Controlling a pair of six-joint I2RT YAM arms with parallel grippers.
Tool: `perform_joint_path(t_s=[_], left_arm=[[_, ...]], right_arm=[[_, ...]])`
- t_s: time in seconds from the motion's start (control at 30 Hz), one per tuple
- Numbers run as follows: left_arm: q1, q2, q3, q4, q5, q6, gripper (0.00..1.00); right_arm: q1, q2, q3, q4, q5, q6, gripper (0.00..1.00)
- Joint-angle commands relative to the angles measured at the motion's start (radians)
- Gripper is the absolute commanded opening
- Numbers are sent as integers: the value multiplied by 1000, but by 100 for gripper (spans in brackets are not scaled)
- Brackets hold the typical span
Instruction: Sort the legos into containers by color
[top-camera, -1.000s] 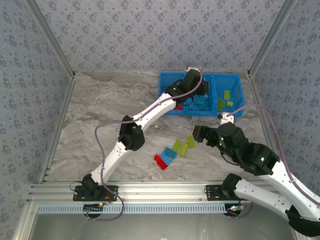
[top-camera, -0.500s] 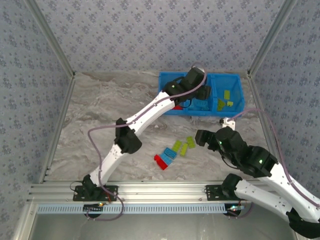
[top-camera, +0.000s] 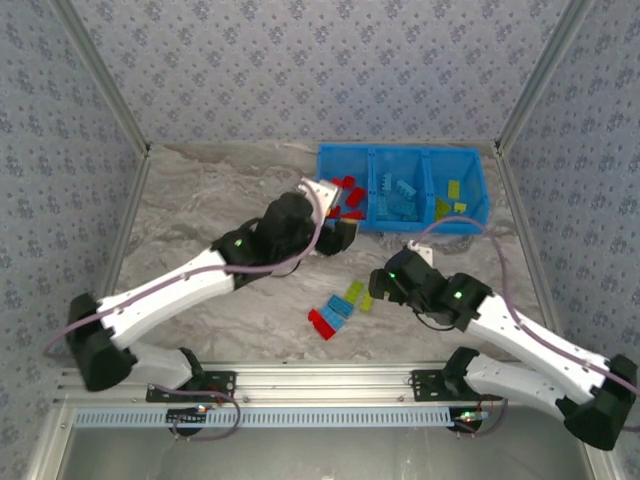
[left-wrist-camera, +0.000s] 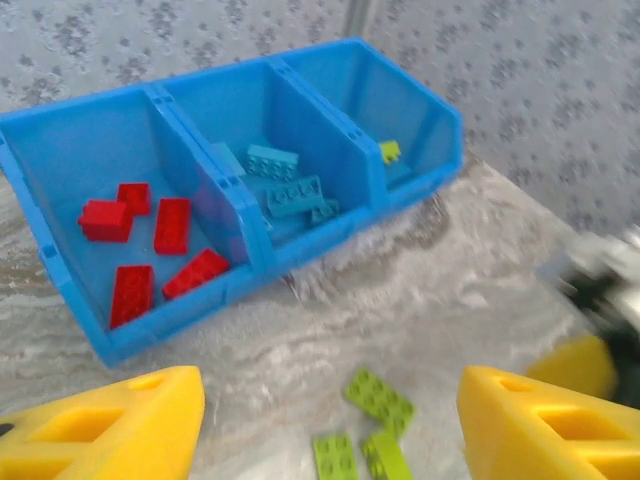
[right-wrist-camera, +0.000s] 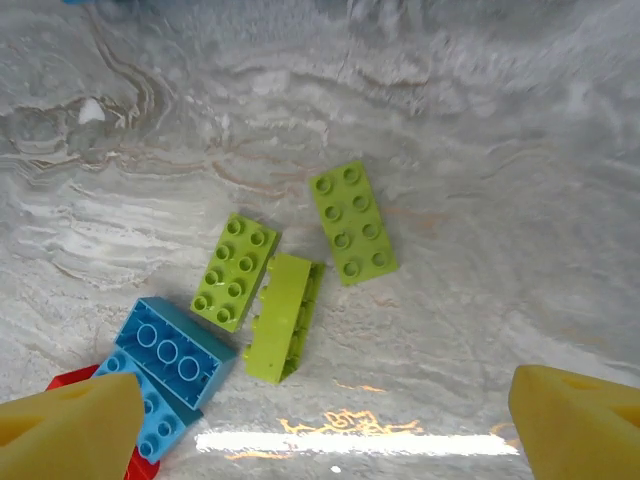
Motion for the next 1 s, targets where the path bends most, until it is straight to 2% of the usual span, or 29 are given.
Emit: perform_joint_path(t_s=[0.0,0.13,0.27,0.4,0.53,0.77,0.97], left_arm=[[-34,-127,-79,-91,73,115,72],[-52,-244,-154,-237,192,162,85],[-64,-319,-221,-278,232,150,93],[-68,-374,-296,-281,297,159,99],[-68,-398,-351,-308,365,182,99],[-69,-418,-379,-295,383,186,99],[-69,-427,-385,-196,467,187,99]], right_arm=[[-14,72,-23,129,-88,57,93],[-22,204,-48,226,-118,97,83],[-21,337,-39,270,-144,117,75],[-2,448,-19,268,-125,140,61],[27,513,6,218,-66,154,44],[54,489,27,160,14,172,21],[64,347,77,41,133,144,18]])
